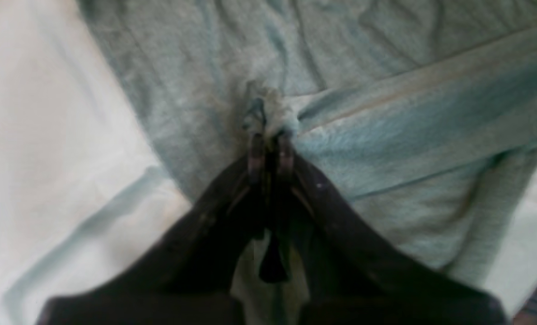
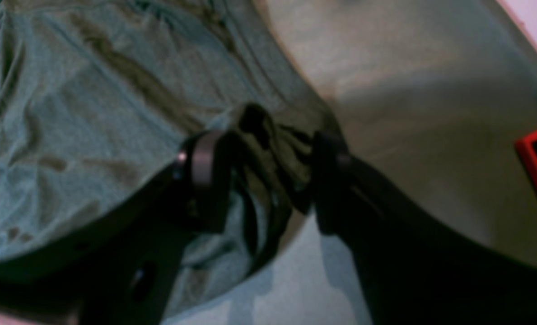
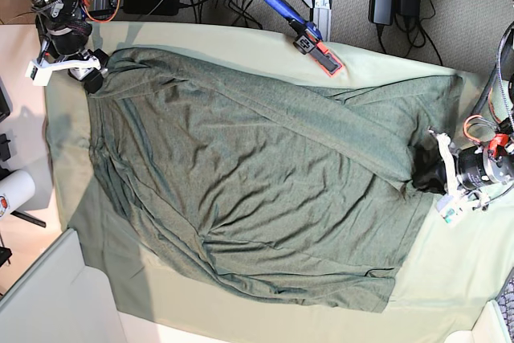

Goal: Fold the T-shirt properly
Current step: 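Hold the shirt with both grippers and stretch it taut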

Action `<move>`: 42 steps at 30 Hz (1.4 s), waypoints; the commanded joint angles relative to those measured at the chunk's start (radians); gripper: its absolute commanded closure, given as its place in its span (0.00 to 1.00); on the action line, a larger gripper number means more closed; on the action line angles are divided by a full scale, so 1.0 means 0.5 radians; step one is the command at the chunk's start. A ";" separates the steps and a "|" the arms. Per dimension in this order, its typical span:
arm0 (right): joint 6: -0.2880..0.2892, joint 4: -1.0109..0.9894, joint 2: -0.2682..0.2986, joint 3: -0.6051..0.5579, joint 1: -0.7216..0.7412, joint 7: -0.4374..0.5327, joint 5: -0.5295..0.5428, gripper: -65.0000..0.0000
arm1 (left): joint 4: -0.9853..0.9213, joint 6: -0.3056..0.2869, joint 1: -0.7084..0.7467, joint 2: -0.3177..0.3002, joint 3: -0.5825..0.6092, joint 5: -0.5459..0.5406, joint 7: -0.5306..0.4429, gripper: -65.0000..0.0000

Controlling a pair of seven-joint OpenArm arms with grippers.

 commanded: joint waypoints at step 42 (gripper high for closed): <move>0.001 0.031 0.049 -0.149 -0.097 0.082 0.018 0.37 | 0.891 -0.010 1.053 -0.167 -0.481 -0.253 0.315 0.53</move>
